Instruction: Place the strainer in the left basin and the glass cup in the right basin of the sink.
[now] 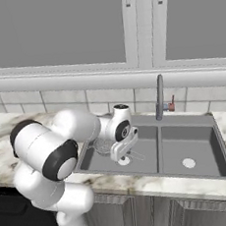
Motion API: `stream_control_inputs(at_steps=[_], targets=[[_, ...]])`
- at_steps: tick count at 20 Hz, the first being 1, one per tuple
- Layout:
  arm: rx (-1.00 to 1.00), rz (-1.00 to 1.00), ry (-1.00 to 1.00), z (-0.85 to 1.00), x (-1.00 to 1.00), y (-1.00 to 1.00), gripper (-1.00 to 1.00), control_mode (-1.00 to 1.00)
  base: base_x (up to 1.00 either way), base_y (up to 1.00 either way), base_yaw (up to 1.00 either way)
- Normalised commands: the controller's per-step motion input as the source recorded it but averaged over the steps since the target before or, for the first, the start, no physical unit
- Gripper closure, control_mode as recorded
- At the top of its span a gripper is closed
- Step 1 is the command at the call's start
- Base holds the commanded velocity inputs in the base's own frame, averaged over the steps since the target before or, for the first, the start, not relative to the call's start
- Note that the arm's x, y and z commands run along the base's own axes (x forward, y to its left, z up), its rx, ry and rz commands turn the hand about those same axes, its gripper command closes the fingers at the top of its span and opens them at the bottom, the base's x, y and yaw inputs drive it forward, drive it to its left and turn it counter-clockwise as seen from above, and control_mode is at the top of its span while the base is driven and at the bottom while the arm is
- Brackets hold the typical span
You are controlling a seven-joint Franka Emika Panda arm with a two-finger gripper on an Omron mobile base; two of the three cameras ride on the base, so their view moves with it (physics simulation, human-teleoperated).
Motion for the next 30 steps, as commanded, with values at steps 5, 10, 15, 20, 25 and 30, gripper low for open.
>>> stream_control_inputs(at_steps=[5,10,15,20,25,30], targets=[[0.00,0.00,0.00,-0.28,0.51,-0.03,1.00,-1.00,0.00,0.00,0.00],[0.00,0.02,-0.03,-0.22,0.35,-0.01,1.00,-1.00,0.00,0.00,0.00],[0.01,0.03,0.00,-0.23,0.20,0.01,1.00,-1.00,0.00,0.00,0.00],[0.03,0.04,0.00,-0.25,0.19,0.03,-1.00,-1.00,0.00,0.00,0.00],[0.02,0.04,0.00,-0.21,0.17,0.02,-1.00,-1.00,0.00,0.00,0.00],[0.01,0.04,0.00,-0.17,0.16,0.00,-1.00,-1.00,0.00,0.00,0.00]])
